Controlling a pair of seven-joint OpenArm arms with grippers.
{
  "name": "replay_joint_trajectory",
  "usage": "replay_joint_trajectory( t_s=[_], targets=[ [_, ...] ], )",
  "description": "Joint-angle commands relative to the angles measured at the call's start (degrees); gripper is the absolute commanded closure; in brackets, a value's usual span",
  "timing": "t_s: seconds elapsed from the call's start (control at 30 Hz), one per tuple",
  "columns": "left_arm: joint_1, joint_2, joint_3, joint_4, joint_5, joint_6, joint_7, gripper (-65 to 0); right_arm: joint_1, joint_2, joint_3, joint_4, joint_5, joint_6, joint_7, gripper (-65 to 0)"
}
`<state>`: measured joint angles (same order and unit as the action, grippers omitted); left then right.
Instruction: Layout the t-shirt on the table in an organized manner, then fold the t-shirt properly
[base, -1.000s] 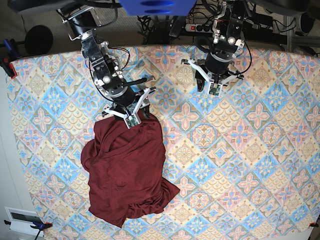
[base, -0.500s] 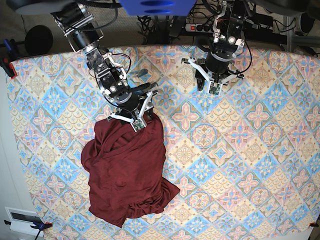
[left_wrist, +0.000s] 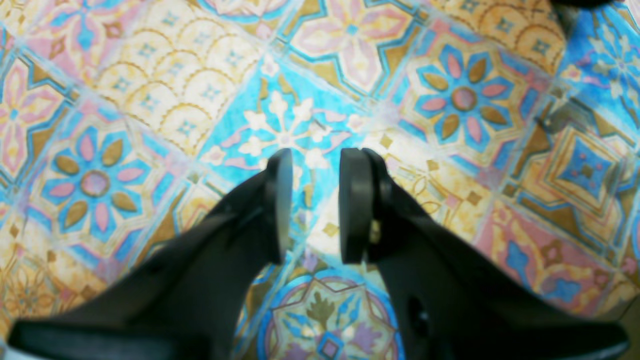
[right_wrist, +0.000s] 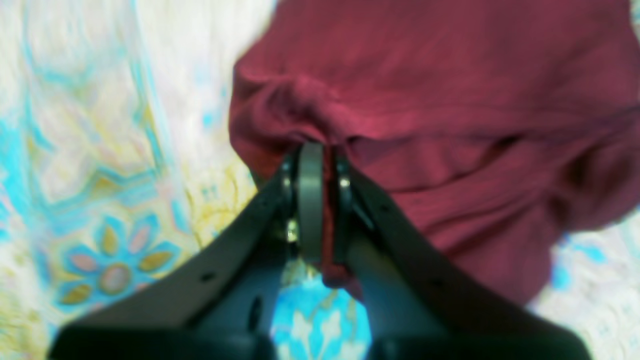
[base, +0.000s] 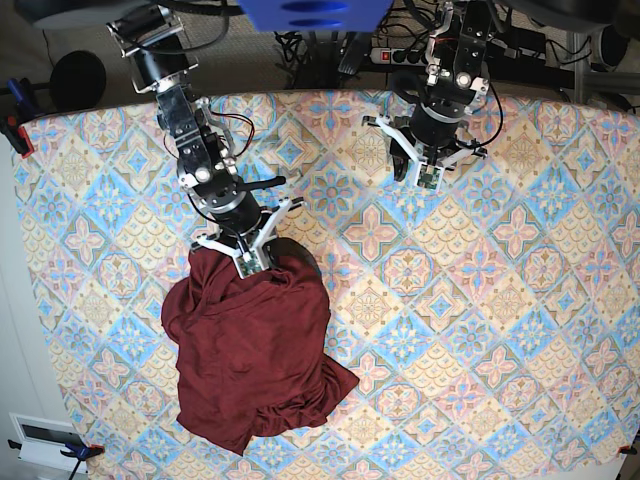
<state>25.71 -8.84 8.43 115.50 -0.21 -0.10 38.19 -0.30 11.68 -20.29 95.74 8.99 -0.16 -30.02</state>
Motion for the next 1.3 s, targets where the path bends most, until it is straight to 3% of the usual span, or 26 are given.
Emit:
replay_joint_trajectory(
  t_s=[0.0, 0.27, 0.47, 0.6, 0.73, 0.97, 1.27],
  targets=[
    [-0.09, -0.08, 0.06, 1.02, -0.01, 0.05, -1.32, -16.7, -0.98, 0.32, 1.52, 3.11, -0.07, 0.03, 0.88, 0.0],
    [-1.23, -0.08, 0.23, 1.02, -0.01, 0.05, -1.32, -16.7, -13.73, 0.41, 15.5, 16.12, -0.07, 0.03, 0.88, 0.0],
    [-4.22, -0.08, 0.23, 0.41, 0.08, 0.05, -1.14, -16.7, -19.09, 0.41, 28.25, 18.15, 0.02, 0.12, 0.88, 0.0],
    [-8.26, -0.08, 0.41, -1.0, 0.08, 0.05, -1.05, -16.7, -19.09, 0.05, 35.37, 17.88, 0.1, 0.12, 0.88, 0.0],
    [-13.98, -0.43, 4.8, -3.37, 0.52, 0.05, -1.05, -16.7, -18.83, -0.12, 40.47, 17.53, 0.19, -0.06, 0.44, 0.0],
    [-24.88, 1.06, 10.7, -14.8, 0.6, 0.05, -1.14, -16.7, -12.58, -4.69, 55.15, 15.33, 0.19, 0.03, 0.26, 0.0],
    [-38.42, 6.95, 16.94, -31.15, 0.52, 0.05, -1.67, -16.7, -12.58, -4.61, 58.4, 9.62, 0.19, 0.12, 0.26, 0.0]
  ],
)
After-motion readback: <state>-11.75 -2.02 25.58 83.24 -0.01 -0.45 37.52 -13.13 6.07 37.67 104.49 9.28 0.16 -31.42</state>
